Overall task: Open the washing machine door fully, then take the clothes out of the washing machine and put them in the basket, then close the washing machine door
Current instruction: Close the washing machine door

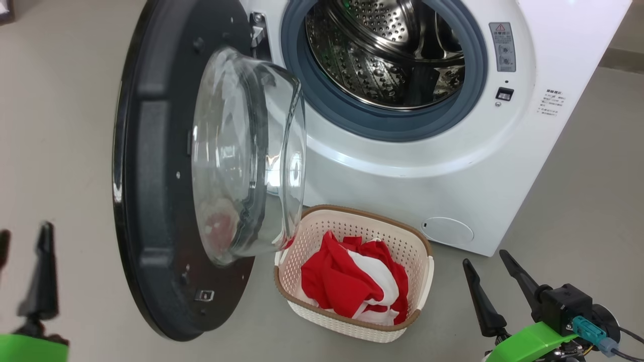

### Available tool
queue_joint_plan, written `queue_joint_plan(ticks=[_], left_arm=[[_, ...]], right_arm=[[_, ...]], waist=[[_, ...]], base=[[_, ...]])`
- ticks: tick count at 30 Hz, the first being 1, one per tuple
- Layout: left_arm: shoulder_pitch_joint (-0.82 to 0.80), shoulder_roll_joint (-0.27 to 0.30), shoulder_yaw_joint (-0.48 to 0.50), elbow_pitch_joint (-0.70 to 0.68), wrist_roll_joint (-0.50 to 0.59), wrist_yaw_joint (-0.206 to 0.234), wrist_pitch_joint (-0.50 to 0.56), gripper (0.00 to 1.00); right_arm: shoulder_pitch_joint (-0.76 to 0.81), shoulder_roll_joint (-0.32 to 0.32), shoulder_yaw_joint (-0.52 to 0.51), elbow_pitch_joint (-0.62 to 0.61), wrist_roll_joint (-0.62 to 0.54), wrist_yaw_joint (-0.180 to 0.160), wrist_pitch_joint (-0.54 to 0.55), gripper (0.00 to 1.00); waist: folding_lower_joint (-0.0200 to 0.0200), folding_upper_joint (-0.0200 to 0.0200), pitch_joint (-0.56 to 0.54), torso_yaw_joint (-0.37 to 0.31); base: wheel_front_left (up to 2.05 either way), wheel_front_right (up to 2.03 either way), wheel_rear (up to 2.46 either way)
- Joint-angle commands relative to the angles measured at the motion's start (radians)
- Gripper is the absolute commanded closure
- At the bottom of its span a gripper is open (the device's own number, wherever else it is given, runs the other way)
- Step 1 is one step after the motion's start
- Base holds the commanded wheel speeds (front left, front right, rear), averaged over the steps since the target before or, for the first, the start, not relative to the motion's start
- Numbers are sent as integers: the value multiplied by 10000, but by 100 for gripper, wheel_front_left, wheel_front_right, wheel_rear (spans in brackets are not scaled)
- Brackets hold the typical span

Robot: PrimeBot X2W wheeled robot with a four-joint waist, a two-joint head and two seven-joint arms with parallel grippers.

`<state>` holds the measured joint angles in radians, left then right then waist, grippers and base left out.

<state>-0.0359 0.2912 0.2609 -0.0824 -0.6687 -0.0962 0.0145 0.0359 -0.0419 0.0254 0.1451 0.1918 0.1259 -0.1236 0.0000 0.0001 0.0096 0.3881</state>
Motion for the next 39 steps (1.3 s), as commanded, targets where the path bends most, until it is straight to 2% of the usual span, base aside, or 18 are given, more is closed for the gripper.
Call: queue_joint_plan(ticks=[1,8,15,39], left_arm=[[-33,417,132,-158,627,189,-177,0],[593,532,-333,205,1820,509,-463,0],[1193,472,-576,269,2289,718,-563,0],[1569,224,-845,17,2486,1216,-636,0]], right_arm=[[-249,-83,246,-206,117,48,-95,0],[-92,-83,276,-122,117,48,-116,0],[40,-83,289,-66,77,48,-135,0],[42,-83,297,23,124,48,-160,0]], waist=[[0,-1,-71,12],[0,-1,-252,30],[0,-1,-361,78],[0,-1,-497,81]], base=[[0,0,0],[0,0,0],[0,0,0],[0,0,0]])
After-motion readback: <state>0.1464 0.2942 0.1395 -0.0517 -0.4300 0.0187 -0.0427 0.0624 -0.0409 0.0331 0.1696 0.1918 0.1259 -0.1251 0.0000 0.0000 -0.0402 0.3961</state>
